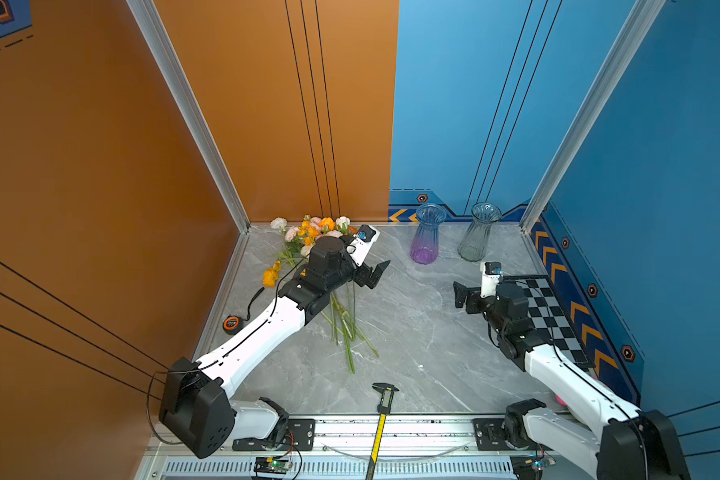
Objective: Arrange the flowers into the vase
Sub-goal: 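Reach the right gripper to the blue-purple vase while the left gripper moves over the flowers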
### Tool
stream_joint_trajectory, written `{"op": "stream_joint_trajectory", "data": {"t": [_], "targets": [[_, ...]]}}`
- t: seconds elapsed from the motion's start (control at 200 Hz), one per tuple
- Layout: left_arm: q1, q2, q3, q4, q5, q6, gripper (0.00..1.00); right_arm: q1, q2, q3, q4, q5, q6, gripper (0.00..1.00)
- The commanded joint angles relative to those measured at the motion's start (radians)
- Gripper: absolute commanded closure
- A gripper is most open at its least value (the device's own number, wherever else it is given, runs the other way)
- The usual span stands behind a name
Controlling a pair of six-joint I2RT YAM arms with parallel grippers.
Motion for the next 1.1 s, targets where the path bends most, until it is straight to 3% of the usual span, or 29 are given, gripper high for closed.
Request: {"op": "stream_joint_trajectory", "data": {"t": [0.0, 0.19, 0.4, 0.661, 1.096], "targets": [[0.013, 0.026, 0.048, -0.136, 0.159, 0.087, 0.02, 0.042, 0.132, 0.076, 0.188, -0.005, -0.067, 0.0], [0.046, 0.022, -0.104, 0.121, 0.252, -0.047, 0.02, 0.043, 0.469, 0.21, 0.566, -0.022, -0.112, 0.0], [0.068, 0.053, -0.098, 0.174, 0.296, -0.161, 0.02, 0.02, 0.729, 0.412, 0.66, -0.076, -0.1, 0.0], [0.108, 0.031, -0.099, 0.174, 0.304, -0.165, 0.02, 0.009, 0.87, 0.578, 0.618, -0.064, -0.113, 0.0], [0.14, -0.01, -0.111, 0.175, 0.313, -0.171, 0.02, -0.021, 1.011, 0.676, 0.701, -0.067, -0.097, 0.0]]}}
